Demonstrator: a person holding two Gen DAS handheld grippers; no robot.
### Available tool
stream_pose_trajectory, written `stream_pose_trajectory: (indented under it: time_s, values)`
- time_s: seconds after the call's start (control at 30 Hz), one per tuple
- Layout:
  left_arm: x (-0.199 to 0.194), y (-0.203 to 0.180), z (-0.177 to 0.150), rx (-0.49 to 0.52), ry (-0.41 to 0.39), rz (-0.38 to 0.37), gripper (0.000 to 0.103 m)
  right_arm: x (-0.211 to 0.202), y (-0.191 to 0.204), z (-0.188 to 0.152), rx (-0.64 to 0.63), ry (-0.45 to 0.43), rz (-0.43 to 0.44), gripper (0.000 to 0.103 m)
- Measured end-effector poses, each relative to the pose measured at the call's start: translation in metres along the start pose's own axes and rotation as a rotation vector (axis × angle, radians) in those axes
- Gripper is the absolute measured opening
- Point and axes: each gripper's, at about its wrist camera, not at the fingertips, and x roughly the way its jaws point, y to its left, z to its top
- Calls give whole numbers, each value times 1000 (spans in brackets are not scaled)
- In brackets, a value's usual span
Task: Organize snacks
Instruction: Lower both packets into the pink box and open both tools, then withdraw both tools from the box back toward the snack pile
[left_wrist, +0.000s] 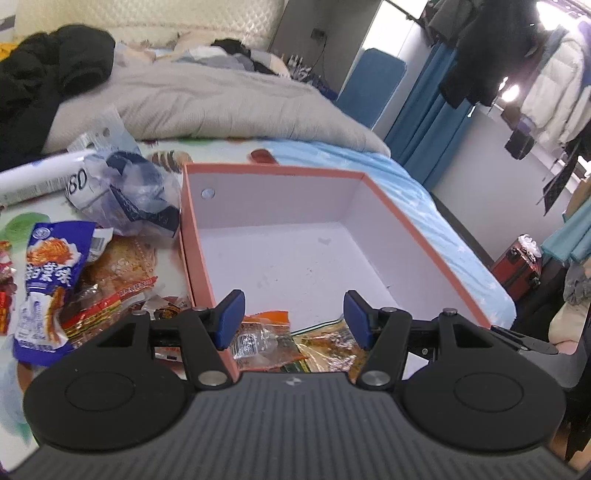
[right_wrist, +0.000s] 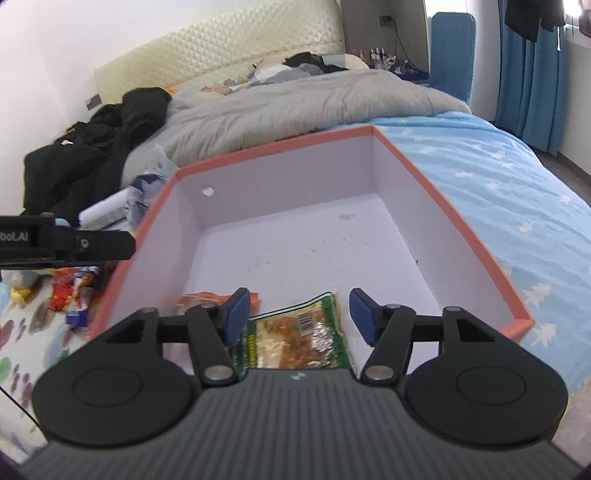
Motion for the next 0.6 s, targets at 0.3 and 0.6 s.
stream_pose_trajectory:
  time_s: [0.3,0.6]
  values:
    - [-73,-16,-21,23,-76,-6,65,-58,25,-9,-23,-77,24,62]
    - [-131,-18,-48,25,-134,31,65,-100,49,-20,-35,-141,59,62]
